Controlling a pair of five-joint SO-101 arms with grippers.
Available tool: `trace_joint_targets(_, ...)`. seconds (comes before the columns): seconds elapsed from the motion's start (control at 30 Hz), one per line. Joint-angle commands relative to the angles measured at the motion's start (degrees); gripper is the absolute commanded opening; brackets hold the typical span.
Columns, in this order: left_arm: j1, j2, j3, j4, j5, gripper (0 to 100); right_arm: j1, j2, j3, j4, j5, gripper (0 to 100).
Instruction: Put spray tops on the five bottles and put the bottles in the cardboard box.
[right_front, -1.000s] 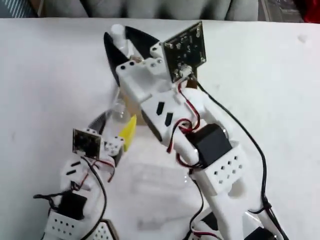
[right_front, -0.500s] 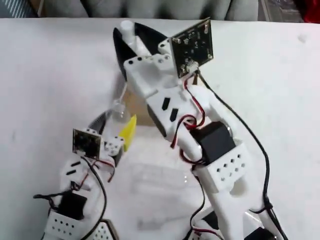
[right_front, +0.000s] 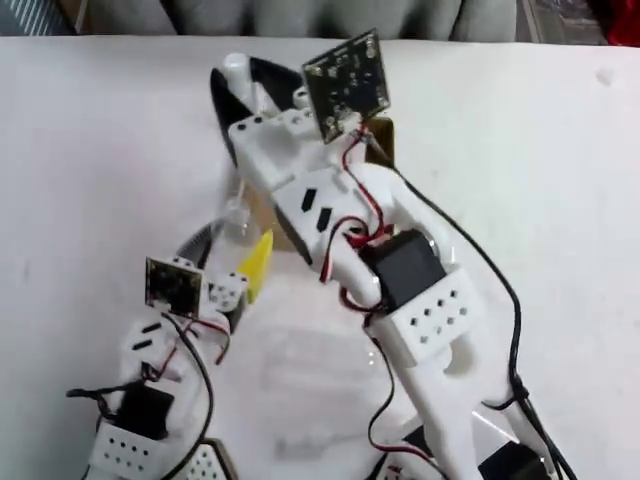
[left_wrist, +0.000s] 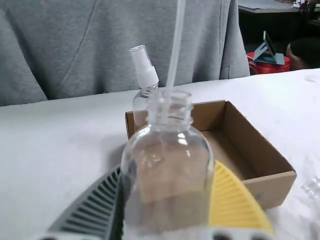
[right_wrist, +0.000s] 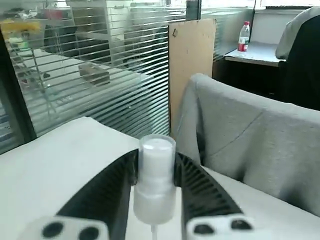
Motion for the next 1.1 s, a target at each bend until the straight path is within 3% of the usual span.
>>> trace_joint_targets(0.0, 0.04, -0.84, -0.18, -1.93, -0.7, 2, -2.77, -0.57, -0.09, 1.98, -0.79, 1.6)
trace_joint_targets(0.17, 0.04, -0.84, -0.18, -1.93, -0.7, 2, -3.3, -0.31, 3.43, 2.24, -4.4, 1.6)
trace_joint_targets(1.07, 0.04, -0.84, -0.18, -2.11, -0.7, 2, -4.97, -5.93, 22.07, 3.12, -4.48, 1.8)
